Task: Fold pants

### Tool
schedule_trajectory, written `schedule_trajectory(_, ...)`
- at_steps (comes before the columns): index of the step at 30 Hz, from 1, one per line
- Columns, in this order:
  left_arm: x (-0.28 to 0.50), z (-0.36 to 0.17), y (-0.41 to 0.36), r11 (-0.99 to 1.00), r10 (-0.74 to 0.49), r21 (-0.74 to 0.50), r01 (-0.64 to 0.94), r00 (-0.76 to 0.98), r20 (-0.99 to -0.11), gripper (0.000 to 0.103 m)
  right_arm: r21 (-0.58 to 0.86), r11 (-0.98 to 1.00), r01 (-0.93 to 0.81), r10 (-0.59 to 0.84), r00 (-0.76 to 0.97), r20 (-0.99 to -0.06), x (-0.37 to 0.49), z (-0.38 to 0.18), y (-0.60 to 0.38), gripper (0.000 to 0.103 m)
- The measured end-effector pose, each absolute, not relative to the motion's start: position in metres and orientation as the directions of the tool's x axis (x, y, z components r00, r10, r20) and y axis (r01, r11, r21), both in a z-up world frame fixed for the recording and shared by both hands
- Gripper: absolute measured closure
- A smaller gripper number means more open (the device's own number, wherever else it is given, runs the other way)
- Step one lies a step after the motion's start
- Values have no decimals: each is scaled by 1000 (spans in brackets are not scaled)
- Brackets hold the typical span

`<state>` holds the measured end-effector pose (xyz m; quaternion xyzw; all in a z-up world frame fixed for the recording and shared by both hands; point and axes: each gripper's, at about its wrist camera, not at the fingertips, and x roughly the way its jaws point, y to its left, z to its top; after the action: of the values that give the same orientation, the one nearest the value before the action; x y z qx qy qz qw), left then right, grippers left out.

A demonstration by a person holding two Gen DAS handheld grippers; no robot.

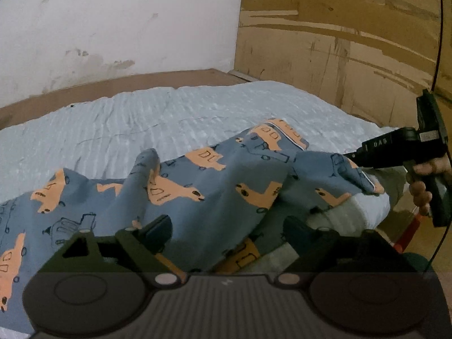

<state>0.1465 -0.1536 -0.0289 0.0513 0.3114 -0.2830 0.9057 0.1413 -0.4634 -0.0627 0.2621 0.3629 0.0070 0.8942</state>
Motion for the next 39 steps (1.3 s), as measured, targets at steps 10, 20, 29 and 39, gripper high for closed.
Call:
schedule_trajectory(10, 145, -21, -149, 836, -494, -97, 540, 663, -563, 15, 70, 996, 46, 9, 776, -630, 170, -13, -439, 95)
schedule_trajectory(20, 144, -27, -157, 812, -522, -112, 573, 625, -580, 14, 140, 984, 109, 17, 727, -686, 180, -43, -458, 53)
schedule_trajectory(29, 146, -28, -175, 825, -438, 9, 565, 651, -620, 42, 465, 884, -41, 366, 681, -634, 182, -34, -428, 43)
schedule_trajectory(39, 159, -34, -180, 838, -422, -32, 545, 609, -671, 62, 507, 855, 114, 293, 700, -652, 218, -50, -417, 52)
